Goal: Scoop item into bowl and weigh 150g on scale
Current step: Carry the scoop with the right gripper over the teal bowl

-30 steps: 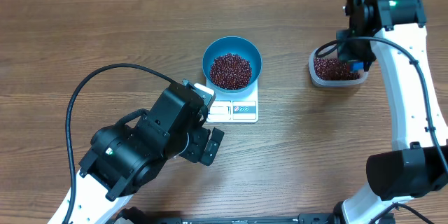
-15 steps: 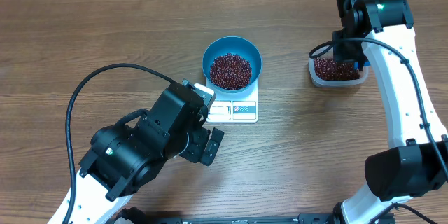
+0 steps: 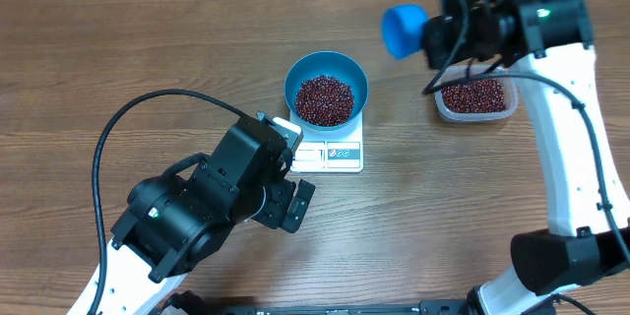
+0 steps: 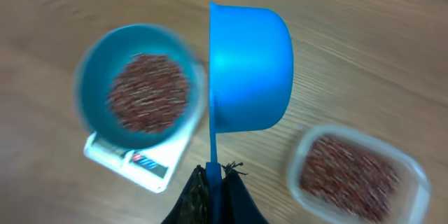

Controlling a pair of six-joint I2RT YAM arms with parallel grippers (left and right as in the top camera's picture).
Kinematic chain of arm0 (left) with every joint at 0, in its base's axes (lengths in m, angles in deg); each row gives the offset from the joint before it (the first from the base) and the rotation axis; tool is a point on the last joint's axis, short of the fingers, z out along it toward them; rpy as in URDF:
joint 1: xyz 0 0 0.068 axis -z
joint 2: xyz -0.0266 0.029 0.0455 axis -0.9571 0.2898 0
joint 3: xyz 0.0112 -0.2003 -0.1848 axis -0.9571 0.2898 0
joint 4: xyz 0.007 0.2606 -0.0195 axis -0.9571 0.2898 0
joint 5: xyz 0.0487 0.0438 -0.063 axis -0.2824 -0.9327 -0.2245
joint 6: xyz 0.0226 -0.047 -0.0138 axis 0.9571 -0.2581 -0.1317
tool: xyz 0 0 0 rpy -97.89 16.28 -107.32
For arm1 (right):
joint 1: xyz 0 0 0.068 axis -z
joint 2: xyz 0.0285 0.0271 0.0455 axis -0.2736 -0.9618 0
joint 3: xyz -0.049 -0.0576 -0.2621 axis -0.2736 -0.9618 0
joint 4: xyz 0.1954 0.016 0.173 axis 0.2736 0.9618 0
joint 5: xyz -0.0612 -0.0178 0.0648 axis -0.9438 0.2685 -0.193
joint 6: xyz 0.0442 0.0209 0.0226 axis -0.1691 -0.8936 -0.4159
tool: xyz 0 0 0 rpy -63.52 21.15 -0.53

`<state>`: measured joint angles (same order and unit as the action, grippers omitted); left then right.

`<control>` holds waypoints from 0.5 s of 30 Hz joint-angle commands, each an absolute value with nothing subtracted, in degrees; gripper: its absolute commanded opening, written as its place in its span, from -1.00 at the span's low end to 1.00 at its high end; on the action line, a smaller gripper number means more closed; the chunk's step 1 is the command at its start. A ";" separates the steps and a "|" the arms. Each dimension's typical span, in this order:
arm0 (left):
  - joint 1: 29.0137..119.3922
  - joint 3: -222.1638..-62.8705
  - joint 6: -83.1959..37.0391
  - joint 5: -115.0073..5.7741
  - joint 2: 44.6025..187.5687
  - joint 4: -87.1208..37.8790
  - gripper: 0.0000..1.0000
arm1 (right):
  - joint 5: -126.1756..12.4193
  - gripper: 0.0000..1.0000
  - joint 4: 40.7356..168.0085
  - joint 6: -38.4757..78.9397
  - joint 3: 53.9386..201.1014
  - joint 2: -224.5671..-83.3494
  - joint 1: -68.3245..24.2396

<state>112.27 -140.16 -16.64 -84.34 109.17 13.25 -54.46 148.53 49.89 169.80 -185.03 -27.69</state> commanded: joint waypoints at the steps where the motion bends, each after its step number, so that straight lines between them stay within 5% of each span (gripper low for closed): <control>1: 112.18 -140.86 -15.75 -84.12 108.93 13.18 0.98 | -50.70 -0.92 148.53 55.49 169.71 -185.12 -31.78; 15: 112.18 -140.86 -15.75 -84.15 108.93 13.18 0.99 | -60.23 -0.92 144.67 58.68 164.25 -190.27 -42.10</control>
